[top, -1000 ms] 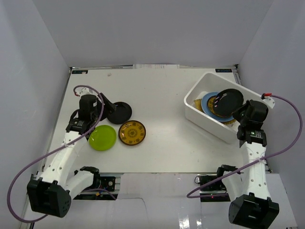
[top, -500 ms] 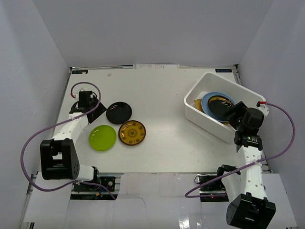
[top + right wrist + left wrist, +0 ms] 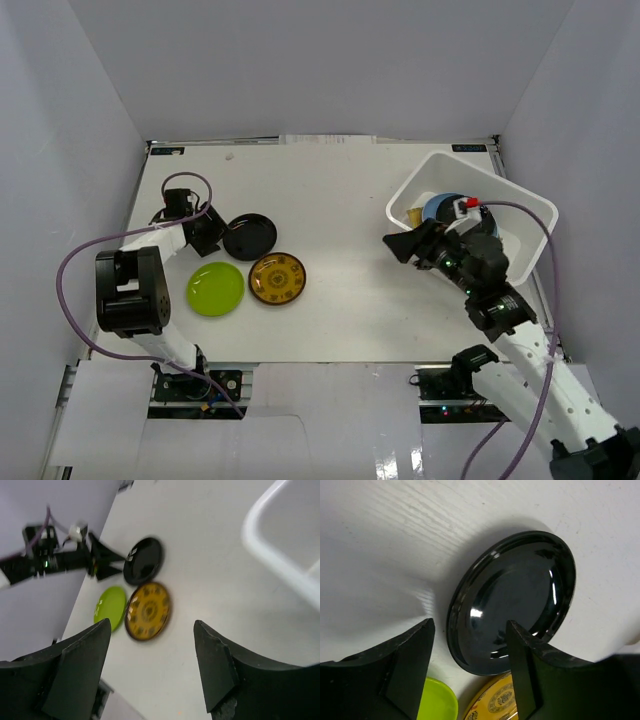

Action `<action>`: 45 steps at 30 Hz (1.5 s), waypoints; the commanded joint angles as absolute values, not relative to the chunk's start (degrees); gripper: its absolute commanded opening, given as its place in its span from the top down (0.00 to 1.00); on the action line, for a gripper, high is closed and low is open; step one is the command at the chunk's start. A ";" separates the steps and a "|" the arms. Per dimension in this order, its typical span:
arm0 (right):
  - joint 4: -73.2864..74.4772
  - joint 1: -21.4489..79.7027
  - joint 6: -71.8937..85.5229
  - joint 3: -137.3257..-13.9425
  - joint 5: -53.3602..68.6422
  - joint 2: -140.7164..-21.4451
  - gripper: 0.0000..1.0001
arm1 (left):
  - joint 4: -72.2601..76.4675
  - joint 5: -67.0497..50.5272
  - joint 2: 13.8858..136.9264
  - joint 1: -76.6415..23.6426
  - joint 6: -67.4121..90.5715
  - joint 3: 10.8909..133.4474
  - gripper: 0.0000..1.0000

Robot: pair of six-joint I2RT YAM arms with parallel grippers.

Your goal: Place the plates into the plastic bin on the countertop

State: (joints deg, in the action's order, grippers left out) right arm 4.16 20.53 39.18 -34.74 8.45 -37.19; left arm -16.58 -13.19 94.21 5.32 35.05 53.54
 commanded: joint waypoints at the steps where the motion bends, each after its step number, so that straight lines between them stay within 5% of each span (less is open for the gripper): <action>1: -3.94 38.94 42.97 -31.30 -4.63 -44.34 0.28 | -13.63 -17.92 93.43 5.36 34.54 54.23 0.32; 8: -21.08 52.20 49.12 -31.63 -9.23 -68.18 0.32 | -12.83 -18.37 95.89 5.36 33.93 53.88 0.53; 17: -23.38 53.44 52.56 -42.00 -7.74 -92.97 0.23 | -13.36 -16.79 98.79 5.36 34.01 53.88 0.55; 24: -24.87 54.40 55.46 -50.87 -4.66 -106.50 0.34 | -13.71 -16.44 96.86 5.36 33.84 54.23 0.54; 26: -24.26 54.40 55.98 -52.38 -4.40 -108.36 0.45 | -13.62 -16.17 96.33 5.36 33.84 54.14 0.53; 27: -24.08 54.40 56.16 -52.99 -4.48 -109.41 0.58 | -13.36 -16.61 95.98 5.36 33.75 54.14 0.53; 29: -23.82 54.49 56.69 -52.74 -6.23 -109.25 0.80 | -13.45 -16.87 96.15 5.45 33.75 54.23 0.53; 32: -22.86 54.41 55.38 -50.63 -9.30 -105.57 0.92 | -13.27 -18.01 96.85 5.89 34.01 54.41 0.53; 40: -11.72 51.95 42.90 -44.38 -19.24 -74.92 0.92 | -10.81 -22.06 98.61 8.00 36.38 53.79 0.54; 45: -1.95 33.26 37.02 -46.22 -19.60 -54.69 0.92 | -10.11 -23.73 99.75 8.17 37.18 54.40 0.60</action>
State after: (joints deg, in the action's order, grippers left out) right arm -8.58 43.38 42.74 -44.03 -14.44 -62.59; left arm -11.64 -21.12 99.50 7.92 36.34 53.52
